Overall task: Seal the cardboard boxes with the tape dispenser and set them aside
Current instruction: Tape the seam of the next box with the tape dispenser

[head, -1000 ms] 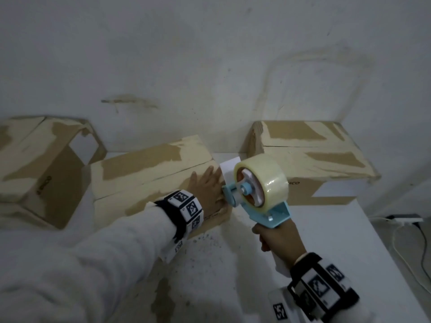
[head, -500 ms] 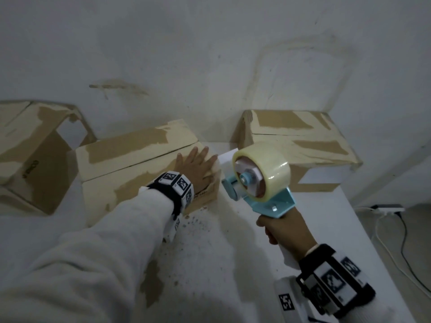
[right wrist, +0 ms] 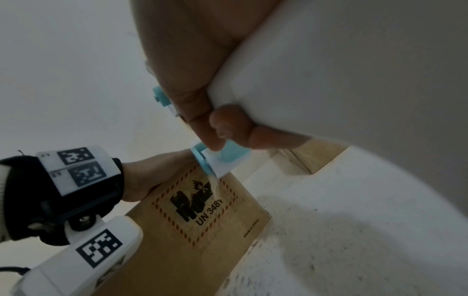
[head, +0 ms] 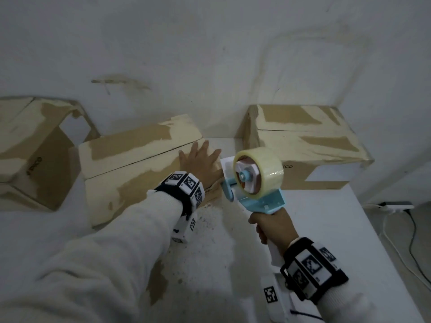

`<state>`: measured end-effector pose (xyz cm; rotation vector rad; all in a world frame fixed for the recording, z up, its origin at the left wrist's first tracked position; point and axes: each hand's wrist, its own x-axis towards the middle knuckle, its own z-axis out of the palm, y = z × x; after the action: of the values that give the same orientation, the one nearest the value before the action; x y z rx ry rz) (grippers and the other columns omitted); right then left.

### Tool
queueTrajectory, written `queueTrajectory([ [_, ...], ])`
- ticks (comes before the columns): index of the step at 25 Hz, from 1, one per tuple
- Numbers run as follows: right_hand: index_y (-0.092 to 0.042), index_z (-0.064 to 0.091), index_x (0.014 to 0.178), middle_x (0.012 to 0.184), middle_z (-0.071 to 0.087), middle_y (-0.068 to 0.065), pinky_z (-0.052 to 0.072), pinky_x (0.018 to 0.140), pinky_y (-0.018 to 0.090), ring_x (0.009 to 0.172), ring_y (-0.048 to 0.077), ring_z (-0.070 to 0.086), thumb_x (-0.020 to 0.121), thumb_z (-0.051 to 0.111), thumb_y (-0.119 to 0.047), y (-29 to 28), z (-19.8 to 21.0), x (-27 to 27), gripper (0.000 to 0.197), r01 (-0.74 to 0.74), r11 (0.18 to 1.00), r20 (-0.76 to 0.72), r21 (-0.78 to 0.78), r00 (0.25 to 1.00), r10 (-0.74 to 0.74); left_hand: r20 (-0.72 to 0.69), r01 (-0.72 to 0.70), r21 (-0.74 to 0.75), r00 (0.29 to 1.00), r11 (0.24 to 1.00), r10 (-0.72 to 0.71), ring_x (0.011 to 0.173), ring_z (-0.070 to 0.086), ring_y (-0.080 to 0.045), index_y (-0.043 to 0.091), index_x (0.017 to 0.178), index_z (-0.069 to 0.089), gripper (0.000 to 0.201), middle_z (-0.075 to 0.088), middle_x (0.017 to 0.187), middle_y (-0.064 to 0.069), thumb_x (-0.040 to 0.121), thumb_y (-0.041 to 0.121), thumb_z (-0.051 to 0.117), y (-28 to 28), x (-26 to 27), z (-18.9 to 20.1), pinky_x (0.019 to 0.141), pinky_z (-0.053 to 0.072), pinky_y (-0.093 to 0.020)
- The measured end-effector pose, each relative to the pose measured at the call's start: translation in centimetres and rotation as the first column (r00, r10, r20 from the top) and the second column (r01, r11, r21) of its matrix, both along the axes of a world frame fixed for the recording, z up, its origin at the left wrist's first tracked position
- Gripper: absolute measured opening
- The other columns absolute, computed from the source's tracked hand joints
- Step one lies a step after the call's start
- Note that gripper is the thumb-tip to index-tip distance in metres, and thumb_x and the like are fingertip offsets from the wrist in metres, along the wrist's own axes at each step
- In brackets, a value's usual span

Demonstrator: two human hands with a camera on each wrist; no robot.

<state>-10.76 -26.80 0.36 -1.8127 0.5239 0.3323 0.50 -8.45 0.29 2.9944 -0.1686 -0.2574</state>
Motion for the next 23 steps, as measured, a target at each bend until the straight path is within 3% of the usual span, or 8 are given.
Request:
queueTrajectory([
  [9,-0.009,0.042,0.057,0.044,0.038,0.009,0.028,0.041,0.025,0.034,0.020,0.032,0.070,0.057,0.005,0.7,-1.7,1.5,0.025,0.026,0.996,-0.080,0.085,0.997,-0.019,-0.020,0.018,0.100,1.000,0.995,-0.016,0.146,-0.004,-0.036,0.033,0.150,0.006,0.064,-0.004,0.160,-0.004,0.094,0.050,0.033,-0.3,0.0,0.2,0.112,0.009,-0.065],
  [17,-0.010,0.041,0.060,0.045,0.036,0.008,0.026,0.042,0.022,0.032,0.018,0.028,0.071,0.056,0.004,-0.8,-3.5,1.3,0.023,0.058,0.986,-0.165,0.155,0.986,-0.032,0.001,0.015,0.094,1.000,0.995,-0.015,0.146,-0.001,-0.036,0.032,0.149,0.010,0.069,-0.001,0.160,-0.005,0.090,0.062,0.030,-0.3,0.2,-0.1,0.112,0.009,-0.064],
  [21,-0.007,0.047,0.052,0.039,0.044,0.007,0.033,0.047,0.030,0.035,0.021,0.037,0.068,0.061,0.003,-3.6,-4.9,0.8,0.024,-0.039,0.999,-0.076,-0.017,0.996,0.038,0.048,-0.042,0.042,0.998,0.998,0.040,0.146,0.003,-0.035,0.024,0.150,0.006,0.078,0.004,0.160,-0.005,0.087,0.059,0.037,-1.1,0.2,-0.4,0.113,0.009,-0.062],
  [23,-0.007,0.055,0.059,0.051,0.054,0.008,0.038,0.051,0.031,0.046,0.024,0.047,0.070,0.065,0.000,-5.5,-5.3,0.7,0.017,-0.149,0.969,-0.054,-0.197,0.989,0.141,0.058,-0.066,0.039,0.996,0.997,0.063,0.146,0.000,-0.036,0.015,0.151,0.000,0.085,0.001,0.160,-0.007,0.088,0.059,0.037,-1.5,0.1,-0.7,0.114,0.007,-0.059],
])
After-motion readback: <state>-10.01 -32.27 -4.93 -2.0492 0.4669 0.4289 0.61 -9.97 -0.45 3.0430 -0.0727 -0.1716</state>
